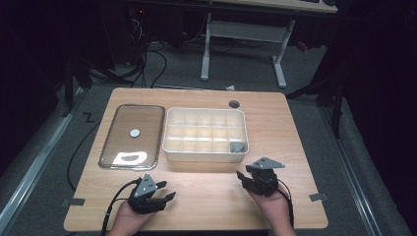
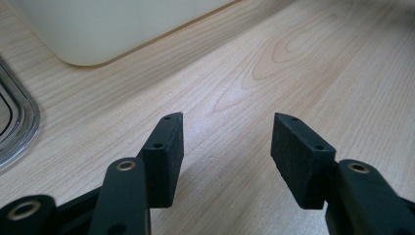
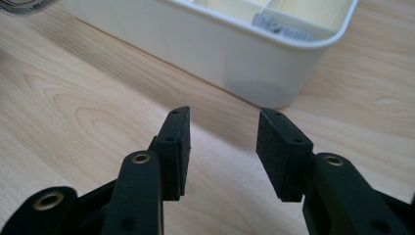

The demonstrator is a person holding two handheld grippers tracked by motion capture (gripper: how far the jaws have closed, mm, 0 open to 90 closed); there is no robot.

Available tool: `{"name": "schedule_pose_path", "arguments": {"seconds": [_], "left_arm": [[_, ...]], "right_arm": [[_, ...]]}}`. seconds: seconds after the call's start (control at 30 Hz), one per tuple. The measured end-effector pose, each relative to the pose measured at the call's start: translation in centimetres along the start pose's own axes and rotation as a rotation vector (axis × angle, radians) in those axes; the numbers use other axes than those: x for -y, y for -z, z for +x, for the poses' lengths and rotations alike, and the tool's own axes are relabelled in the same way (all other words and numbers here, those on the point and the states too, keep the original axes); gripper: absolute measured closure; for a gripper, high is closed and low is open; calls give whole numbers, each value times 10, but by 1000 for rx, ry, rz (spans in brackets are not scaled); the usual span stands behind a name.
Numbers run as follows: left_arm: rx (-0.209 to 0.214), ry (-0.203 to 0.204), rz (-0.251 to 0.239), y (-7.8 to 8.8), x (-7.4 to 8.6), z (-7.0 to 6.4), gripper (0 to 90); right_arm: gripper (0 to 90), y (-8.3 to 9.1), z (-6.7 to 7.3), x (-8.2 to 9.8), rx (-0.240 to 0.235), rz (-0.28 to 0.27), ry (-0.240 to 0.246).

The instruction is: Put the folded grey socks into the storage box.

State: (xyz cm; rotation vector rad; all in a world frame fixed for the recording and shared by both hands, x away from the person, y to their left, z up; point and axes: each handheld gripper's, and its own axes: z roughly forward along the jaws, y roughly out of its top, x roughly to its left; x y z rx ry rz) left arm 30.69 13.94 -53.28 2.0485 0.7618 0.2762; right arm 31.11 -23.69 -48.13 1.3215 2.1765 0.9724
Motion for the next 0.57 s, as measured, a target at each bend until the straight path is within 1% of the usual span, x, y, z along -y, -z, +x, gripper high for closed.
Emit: {"name": "schedule_pose_path", "arguments": {"seconds": [0.07,0.13,0.2,0.23,0.27,0.3,0.37,0.43,0.5,0.57], "left_arm": [[6,8,-7,1,0,1,467],[12,15,-17,2,1,2,467],[12,21,-26,2,1,3,466],[12,23,-28,3,1,3,466],[9,21,-32,3,1,2,466],[7,18,-32,3,1,2,466],[6,11,-31,2,1,1,466],[2,10,-27,2,1,1,466],[1,9,-27,2,1,1,466],[1,5,-27,2,1,0,466]], "right_arm": [[558,-3,5,13,-11,-32,-30],[541,-5,10,26,-19,-47,-39],[518,-4,14,36,-18,-65,-46],[527,-2,15,43,-14,-85,-59],[531,1,14,50,-30,-95,-90],[526,3,12,54,-44,-86,-112],[526,9,11,58,-9,-91,-89],[529,11,6,61,-14,-96,-123],[531,11,4,62,-22,-105,-131],[522,11,6,60,-15,-113,-85]]}}
